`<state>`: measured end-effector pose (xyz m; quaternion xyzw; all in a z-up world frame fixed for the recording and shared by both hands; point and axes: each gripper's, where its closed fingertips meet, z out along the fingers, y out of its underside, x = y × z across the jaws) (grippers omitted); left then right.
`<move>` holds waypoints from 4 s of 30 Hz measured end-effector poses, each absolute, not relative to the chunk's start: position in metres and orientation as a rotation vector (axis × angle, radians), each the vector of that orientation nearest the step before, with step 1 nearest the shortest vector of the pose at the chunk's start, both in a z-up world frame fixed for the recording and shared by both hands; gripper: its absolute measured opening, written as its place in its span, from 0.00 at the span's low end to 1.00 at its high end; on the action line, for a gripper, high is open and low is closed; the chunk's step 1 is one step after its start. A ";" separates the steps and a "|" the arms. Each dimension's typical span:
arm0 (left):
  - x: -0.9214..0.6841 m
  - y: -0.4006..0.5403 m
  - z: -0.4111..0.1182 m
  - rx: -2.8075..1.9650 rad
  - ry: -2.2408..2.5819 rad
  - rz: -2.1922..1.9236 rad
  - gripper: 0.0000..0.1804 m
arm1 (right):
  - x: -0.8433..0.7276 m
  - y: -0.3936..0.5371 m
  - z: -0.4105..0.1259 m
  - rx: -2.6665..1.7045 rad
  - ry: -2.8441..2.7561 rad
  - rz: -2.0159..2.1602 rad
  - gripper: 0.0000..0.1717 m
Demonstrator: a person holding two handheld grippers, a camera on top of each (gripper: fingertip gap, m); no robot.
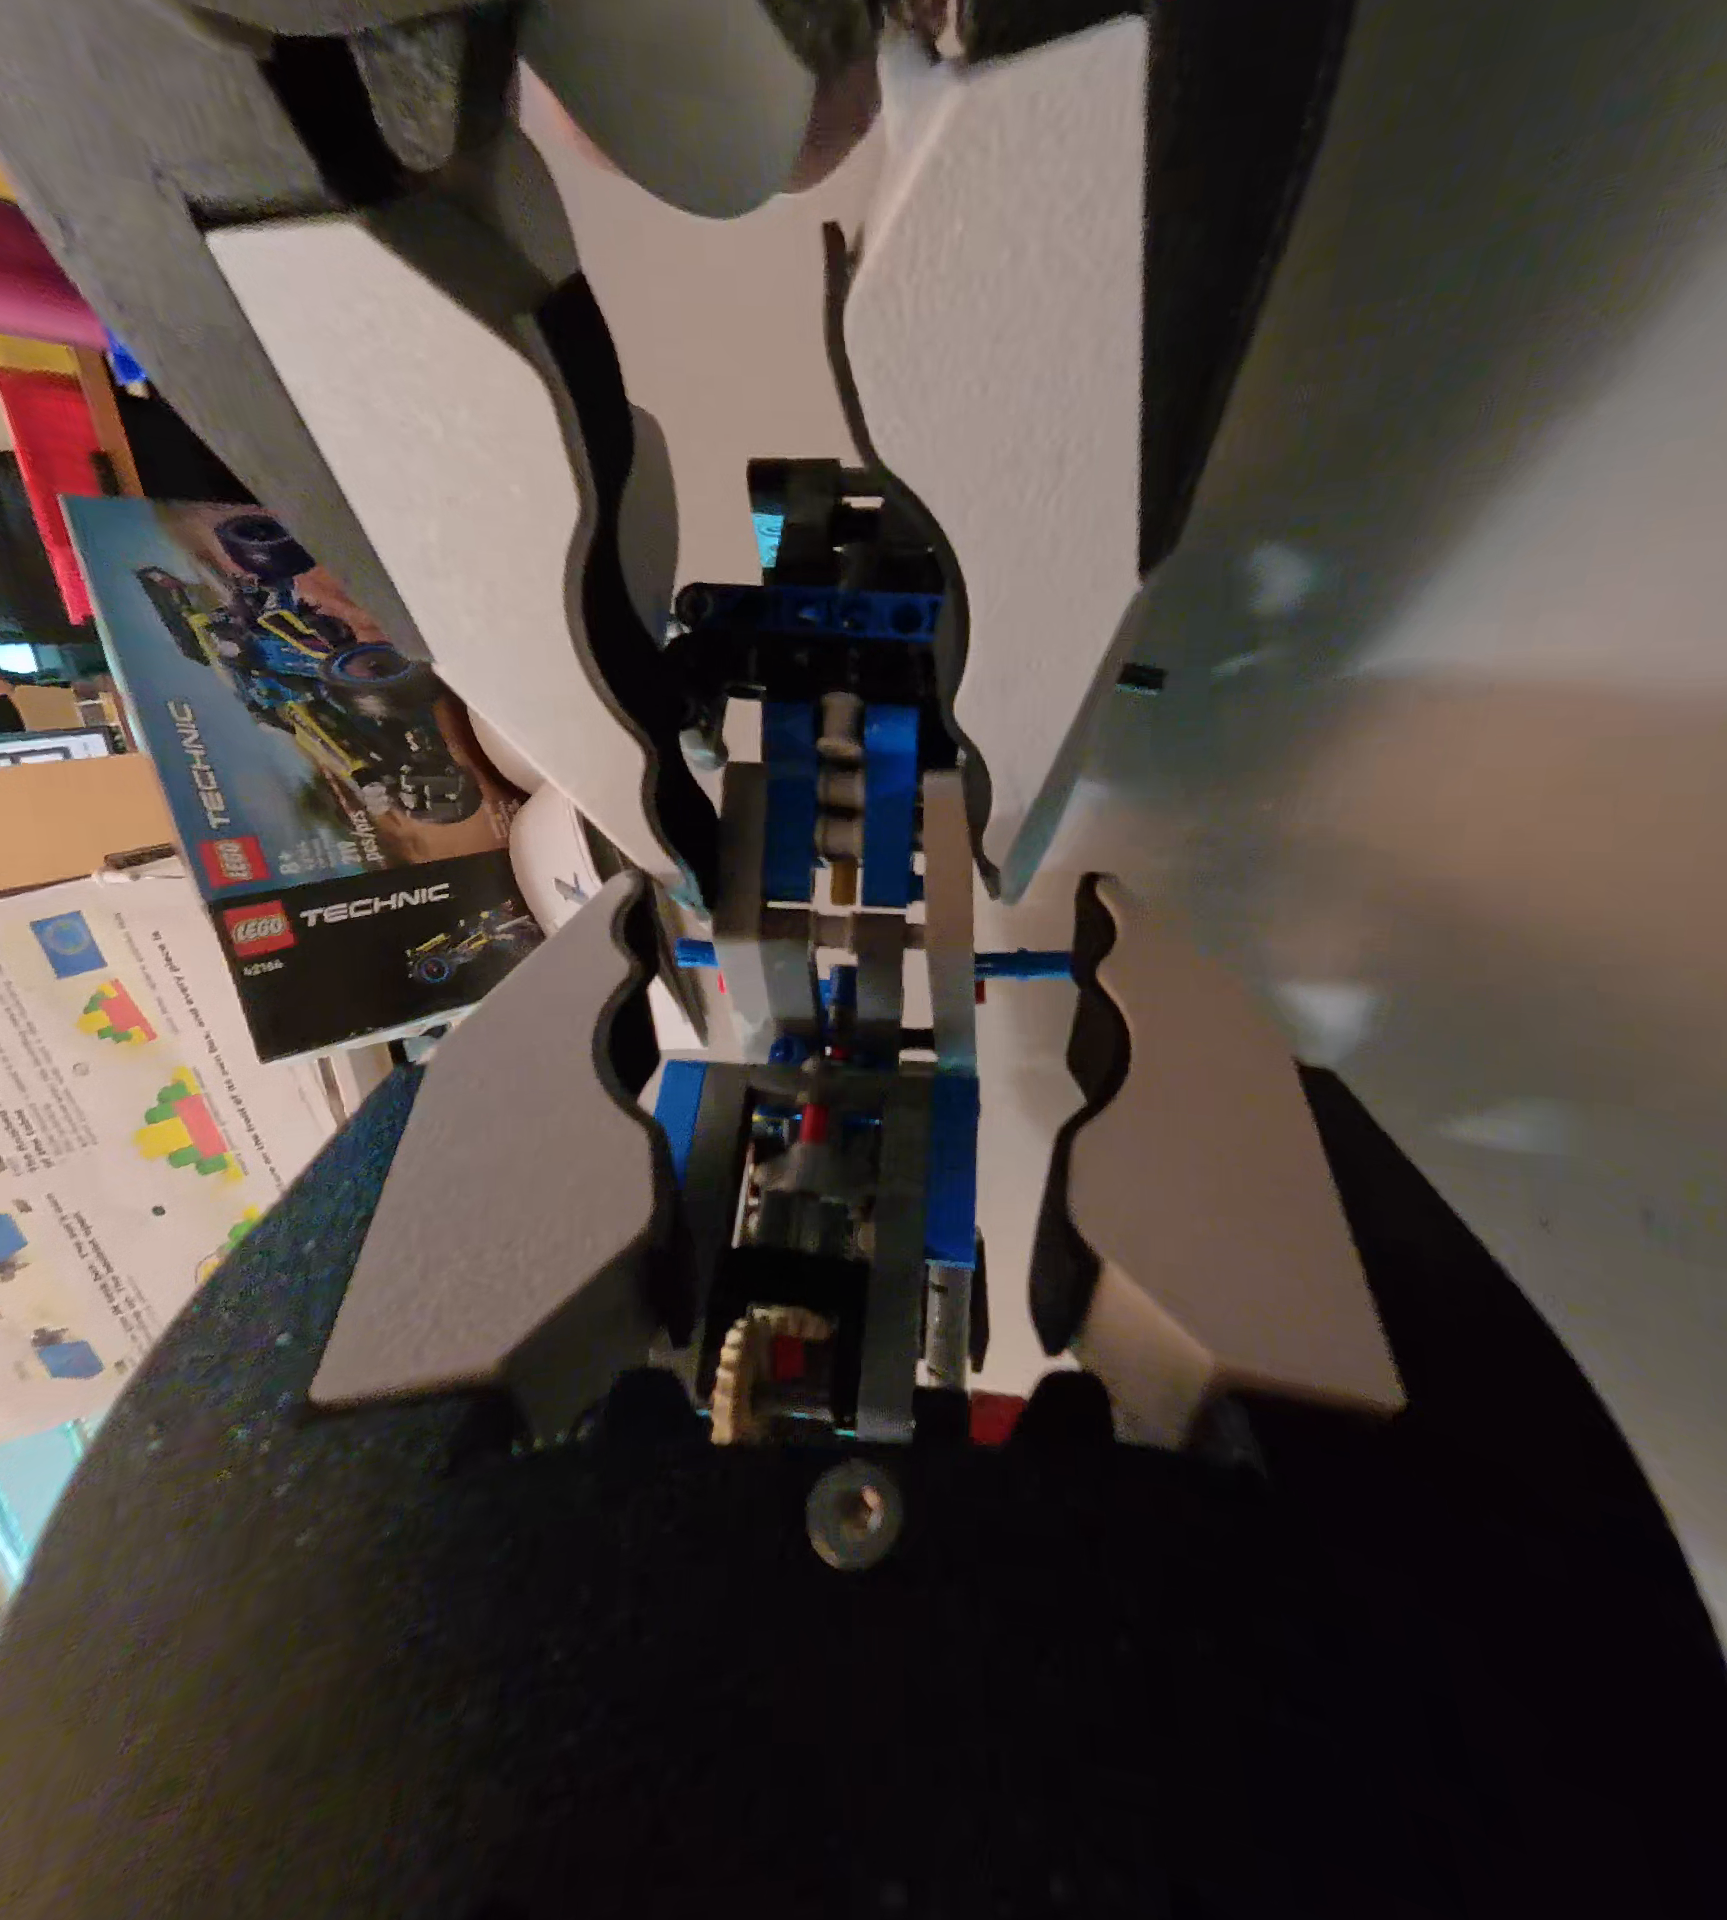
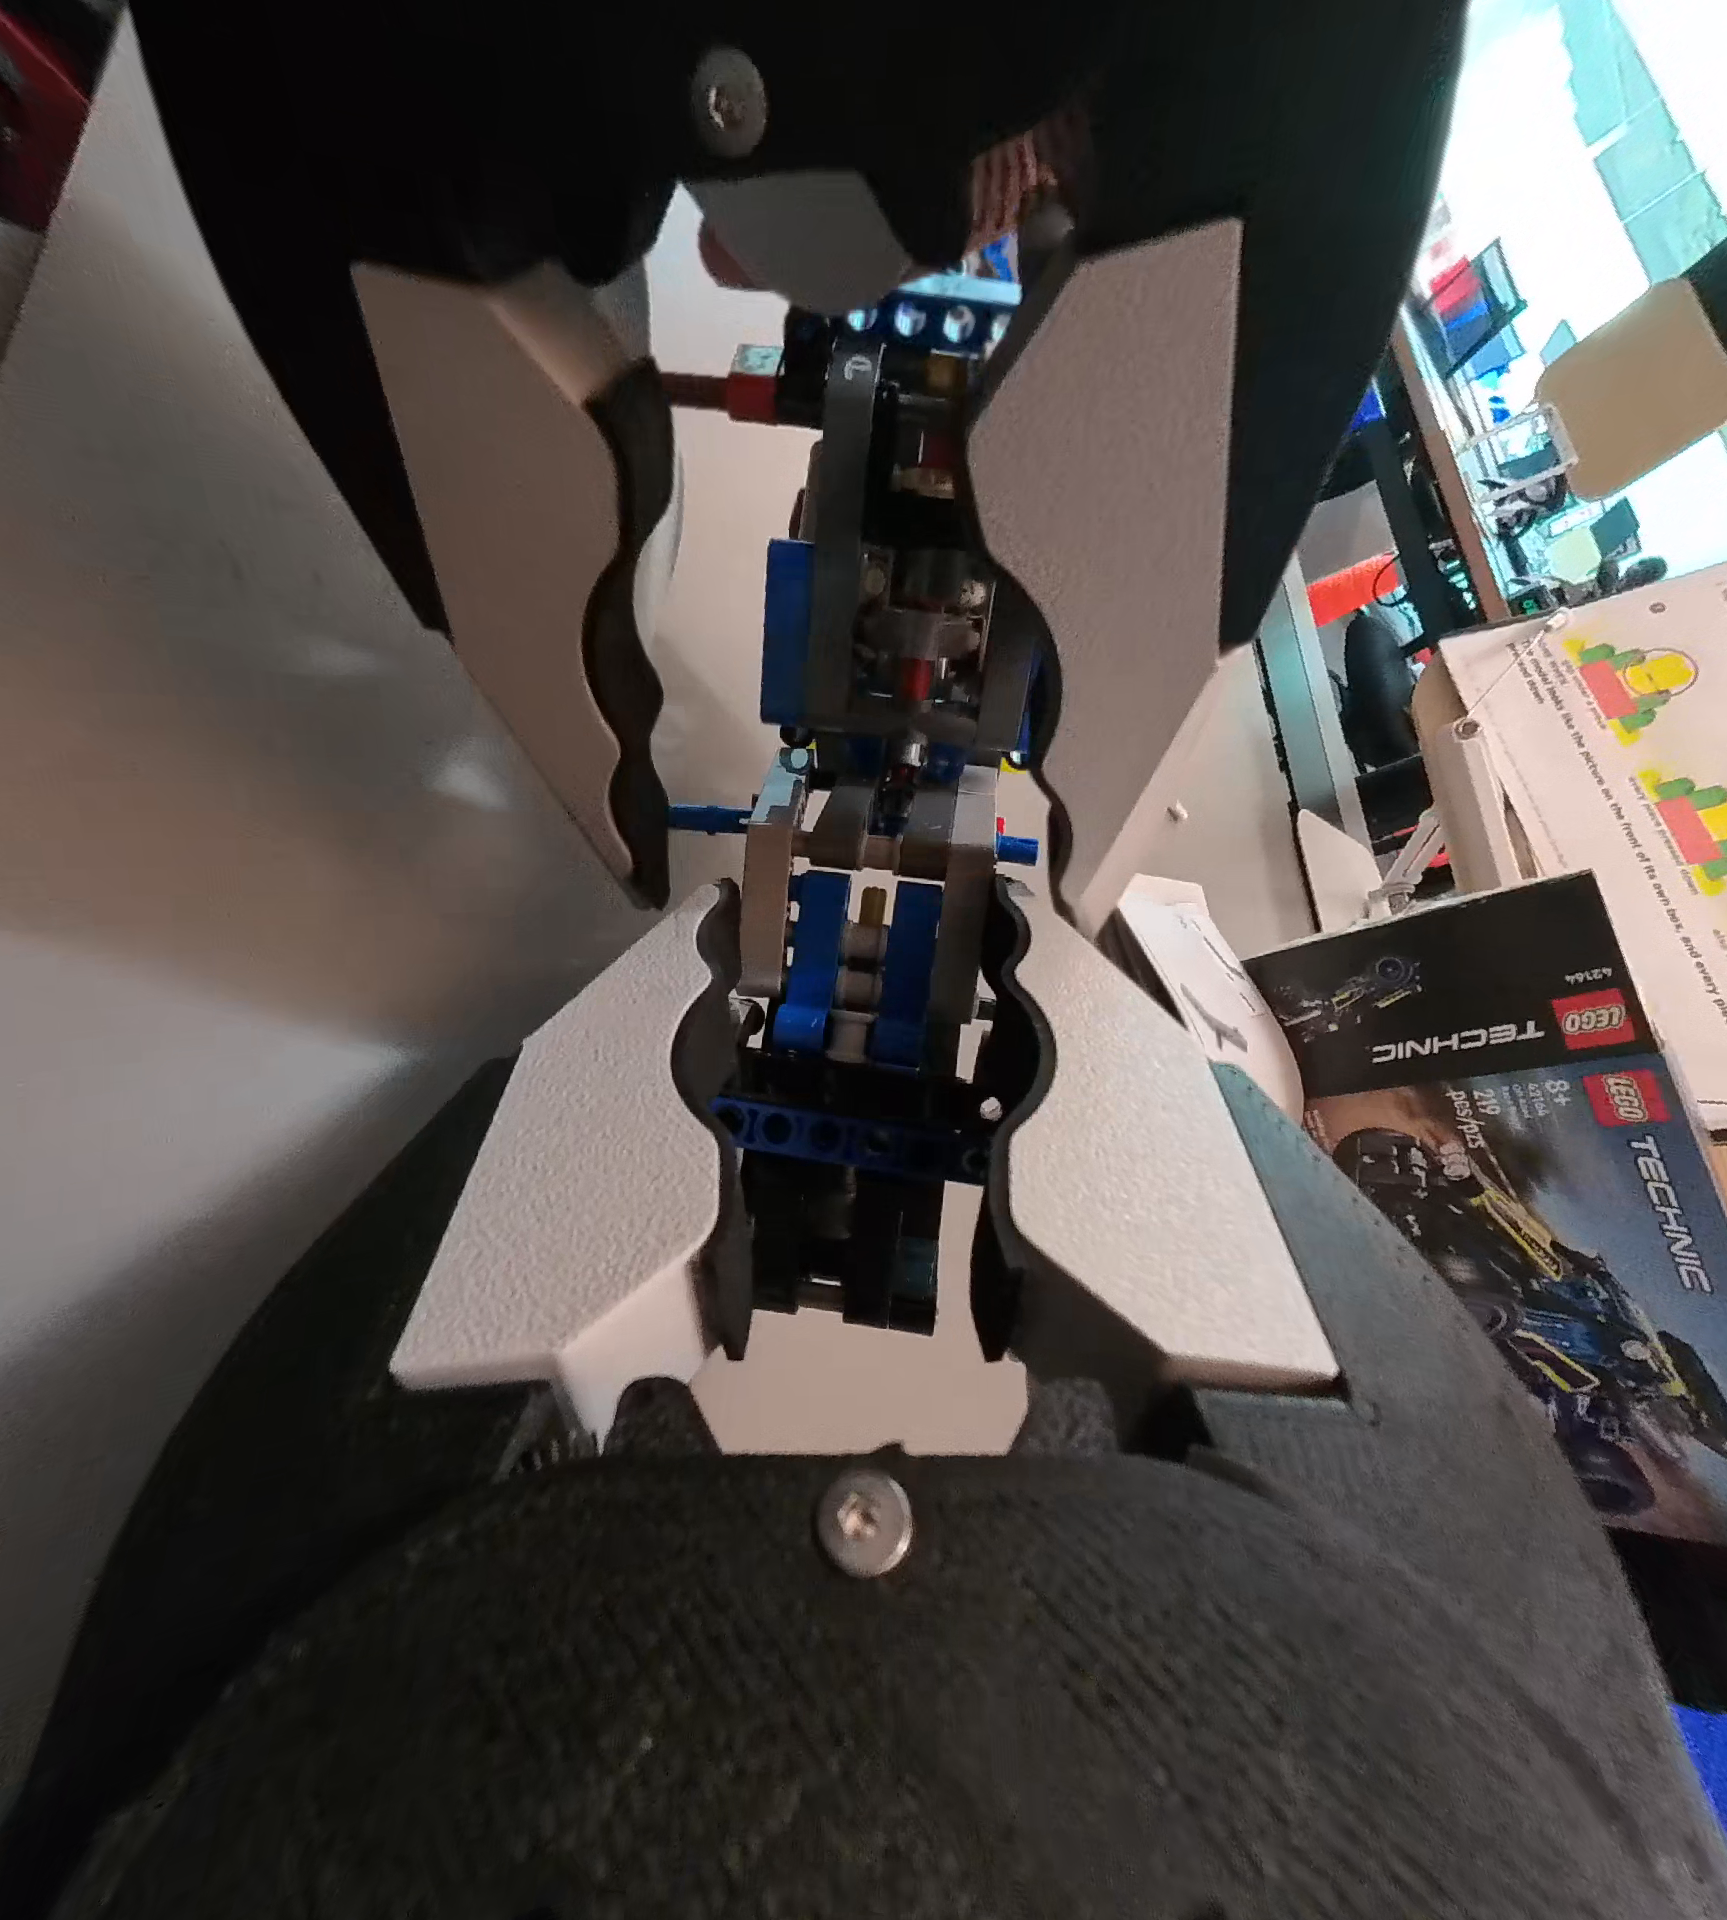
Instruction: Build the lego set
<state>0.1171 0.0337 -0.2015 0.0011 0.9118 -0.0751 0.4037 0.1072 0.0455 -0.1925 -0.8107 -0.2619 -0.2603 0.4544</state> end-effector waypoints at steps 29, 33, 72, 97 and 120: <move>0.120 0.025 -0.220 0.003 2.305 -0.214 0.40 | 0.110 0.029 -0.209 -2.089 -0.693 -0.601 0.26; 0.121 0.024 -0.226 0.018 2.309 -0.227 0.40 | 0.110 0.029 -0.215 -2.104 -0.688 -0.577 0.26; 0.133 0.026 -0.227 0.096 2.338 -0.280 0.36 | 0.121 0.033 -0.216 -2.117 -0.570 -0.631 0.25; 0.129 0.029 -0.227 0.074 2.351 -0.305 0.37 | 0.118 0.036 -0.215 -2.105 -0.568 -0.686 0.25; 0.133 0.028 -0.229 -0.075 2.383 -0.332 0.41 | 0.118 0.032 -0.214 -2.098 -0.613 -0.545 0.25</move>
